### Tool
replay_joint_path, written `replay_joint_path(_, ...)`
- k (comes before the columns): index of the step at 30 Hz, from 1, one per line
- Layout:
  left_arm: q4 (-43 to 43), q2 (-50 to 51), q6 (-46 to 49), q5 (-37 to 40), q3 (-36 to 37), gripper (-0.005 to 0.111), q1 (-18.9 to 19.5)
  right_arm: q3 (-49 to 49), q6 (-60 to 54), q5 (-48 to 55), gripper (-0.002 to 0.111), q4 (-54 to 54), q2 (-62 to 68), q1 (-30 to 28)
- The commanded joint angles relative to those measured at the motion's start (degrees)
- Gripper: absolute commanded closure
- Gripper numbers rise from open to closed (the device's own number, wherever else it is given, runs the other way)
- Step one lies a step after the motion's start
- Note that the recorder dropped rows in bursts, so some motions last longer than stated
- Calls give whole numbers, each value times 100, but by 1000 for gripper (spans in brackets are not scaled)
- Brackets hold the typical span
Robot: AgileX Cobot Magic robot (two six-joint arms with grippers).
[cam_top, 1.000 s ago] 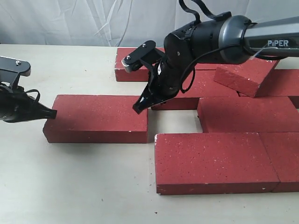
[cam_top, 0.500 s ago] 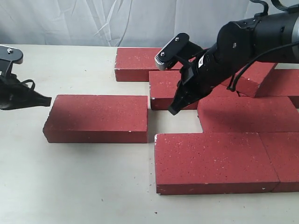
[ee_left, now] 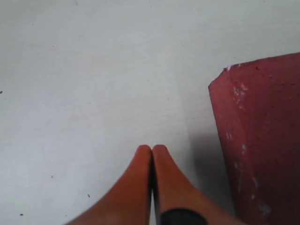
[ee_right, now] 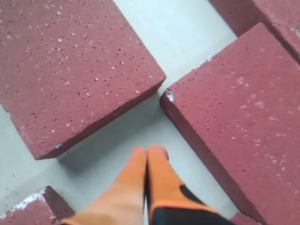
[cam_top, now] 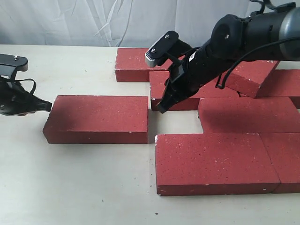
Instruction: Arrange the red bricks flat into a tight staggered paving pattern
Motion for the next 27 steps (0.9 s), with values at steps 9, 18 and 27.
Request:
replay_joint_path(9, -129, 472, 20, 380, -301, 107, -62, -516, -126, 240, 109, 555, 910, -7)
replay_joint_path(18, -109, 554, 20, 257, -394, 107, -395, -719, -115, 221, 109, 598, 1252, -7)
replay_joint_path(27, -69, 554, 20, 310, -394, 107, -514, -719, -115, 379, 109, 459, 1252, -7)
